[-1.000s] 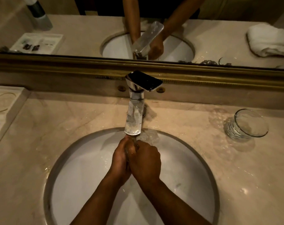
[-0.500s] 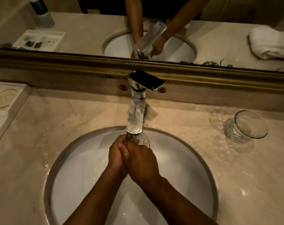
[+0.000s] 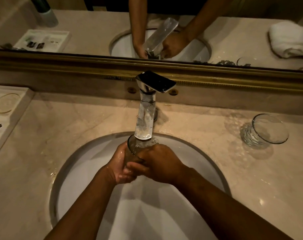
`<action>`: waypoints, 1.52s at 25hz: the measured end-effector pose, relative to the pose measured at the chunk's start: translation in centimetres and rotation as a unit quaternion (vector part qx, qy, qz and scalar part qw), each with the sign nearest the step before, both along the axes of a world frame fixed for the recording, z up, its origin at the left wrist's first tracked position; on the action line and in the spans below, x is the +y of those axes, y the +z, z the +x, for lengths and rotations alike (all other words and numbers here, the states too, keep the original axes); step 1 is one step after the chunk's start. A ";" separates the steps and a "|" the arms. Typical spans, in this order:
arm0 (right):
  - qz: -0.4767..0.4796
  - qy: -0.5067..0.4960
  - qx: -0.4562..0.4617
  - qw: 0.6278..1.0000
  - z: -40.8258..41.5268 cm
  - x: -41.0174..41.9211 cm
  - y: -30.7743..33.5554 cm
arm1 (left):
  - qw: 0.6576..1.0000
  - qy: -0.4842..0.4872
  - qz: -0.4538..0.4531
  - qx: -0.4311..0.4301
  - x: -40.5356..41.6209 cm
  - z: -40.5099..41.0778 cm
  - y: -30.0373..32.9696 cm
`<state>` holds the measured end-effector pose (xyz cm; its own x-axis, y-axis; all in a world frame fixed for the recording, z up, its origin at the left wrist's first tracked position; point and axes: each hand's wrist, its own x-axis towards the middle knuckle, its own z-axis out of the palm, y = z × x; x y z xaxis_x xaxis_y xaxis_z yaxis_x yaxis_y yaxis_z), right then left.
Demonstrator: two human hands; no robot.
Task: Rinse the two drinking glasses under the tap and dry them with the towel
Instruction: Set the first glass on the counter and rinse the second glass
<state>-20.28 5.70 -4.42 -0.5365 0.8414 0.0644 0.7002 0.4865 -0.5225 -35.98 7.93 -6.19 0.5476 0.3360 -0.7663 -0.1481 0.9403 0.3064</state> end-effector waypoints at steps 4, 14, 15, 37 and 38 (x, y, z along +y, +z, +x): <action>-0.077 -0.253 0.118 0.957 -2.6 -1.5 -1.0 | 0.983 0.152 0.067 0.078 -0.9 2.2 0.6; -0.431 -0.555 0.499 0.508 -4.4 -1.3 -0.9 | 0.689 0.016 0.507 0.519 -4.0 4.4 -2.0; -0.411 -0.545 0.503 0.531 -4.5 -1.2 -1.0 | 0.688 0.042 0.518 0.505 -3.6 4.4 -2.3; -0.446 -0.477 0.693 0.306 -5.0 -1.4 -3.1 | 0.732 0.086 0.547 0.398 -2.8 4.3 -1.2; -0.430 -0.519 0.642 0.366 -4.9 -1.4 -3.0 | 0.746 0.091 0.522 0.403 -2.3 4.2 -1.3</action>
<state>-25.18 4.33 -7.38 0.1082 0.5546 -0.8250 -0.8155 -0.4251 -0.3927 -31.83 5.60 -7.45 -0.0763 0.9930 -0.0901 0.3834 0.1126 0.9167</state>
